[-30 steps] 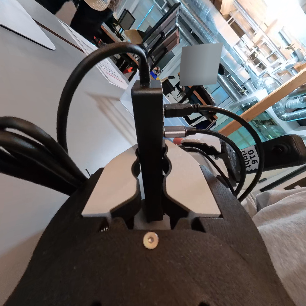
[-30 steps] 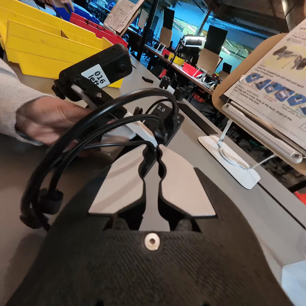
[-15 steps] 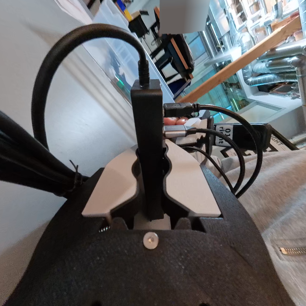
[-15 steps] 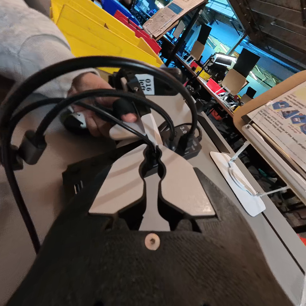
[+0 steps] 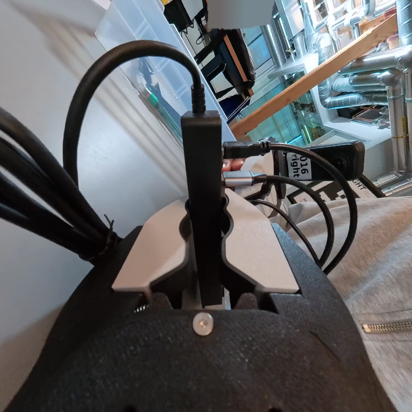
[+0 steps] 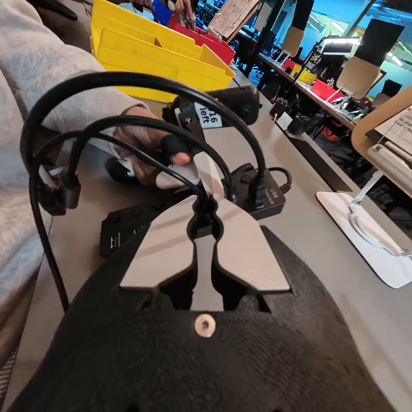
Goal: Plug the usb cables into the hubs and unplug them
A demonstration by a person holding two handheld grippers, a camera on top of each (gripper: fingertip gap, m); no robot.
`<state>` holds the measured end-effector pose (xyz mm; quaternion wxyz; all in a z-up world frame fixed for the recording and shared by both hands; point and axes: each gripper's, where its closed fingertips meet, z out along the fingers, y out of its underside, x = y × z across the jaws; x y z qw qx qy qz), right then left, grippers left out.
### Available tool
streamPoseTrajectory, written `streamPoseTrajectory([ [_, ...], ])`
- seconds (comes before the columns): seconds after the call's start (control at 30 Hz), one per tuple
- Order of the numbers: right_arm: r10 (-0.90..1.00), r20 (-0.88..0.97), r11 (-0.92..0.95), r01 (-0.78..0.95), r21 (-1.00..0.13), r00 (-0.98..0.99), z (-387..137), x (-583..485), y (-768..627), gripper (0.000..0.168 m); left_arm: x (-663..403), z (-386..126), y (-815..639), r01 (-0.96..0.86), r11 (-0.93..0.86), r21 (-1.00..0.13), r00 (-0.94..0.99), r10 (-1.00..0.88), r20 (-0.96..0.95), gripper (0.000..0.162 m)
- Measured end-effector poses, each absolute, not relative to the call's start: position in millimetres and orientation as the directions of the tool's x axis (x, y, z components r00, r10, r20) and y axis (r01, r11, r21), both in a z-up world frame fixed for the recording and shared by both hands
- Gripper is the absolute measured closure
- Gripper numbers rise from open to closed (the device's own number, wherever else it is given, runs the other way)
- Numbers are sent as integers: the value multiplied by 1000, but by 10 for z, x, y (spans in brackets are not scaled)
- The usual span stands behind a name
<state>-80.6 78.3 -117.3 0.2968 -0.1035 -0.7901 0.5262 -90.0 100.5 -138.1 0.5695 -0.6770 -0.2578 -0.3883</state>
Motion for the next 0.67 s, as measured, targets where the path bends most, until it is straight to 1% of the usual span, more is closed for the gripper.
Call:
streamPoseTrajectory([
  [0.17, 502, 346, 416, -129, -900, -792, -1138, -815, 780, 161, -908, -1355, 1020, 834, -192, -517, 505, -110, 856, 138],
  [0.27, 506, 389, 456, -144, -878, -770, -1144, -829, 779, 161, -925, -1361, 1022, 851, -179, -493, 484, -93, 870, 137],
  [0.33, 517, 411, 471, -151, -869, -751, -1132, -841, 787, 161, -939, -1354, 1023, 840, -171, -515, 511, -72, 857, 137],
  [0.43, 562, 485, 540, -147, -829, -670, -1128, -910, 807, 161, -1018, -1362, 1018, 814, -140, -564, 567, -22, 824, 137],
  [0.47, 582, 479, 544, -124, -830, -657, -1139, -928, 805, 161, -1037, -1372, 1012, 808, -137, -573, 577, -11, 817, 136],
  [0.6, 620, 355, 449, -54, -892, -699, -1138, -944, 811, 161, -1054, -1380, 1014, 783, -134, -608, 615, 13, 789, 136],
  [0.67, 607, 343, 434, -64, -899, -717, -1122, -924, 807, 162, -1035, -1369, 1021, 794, -135, -593, 598, -5, 802, 136],
])
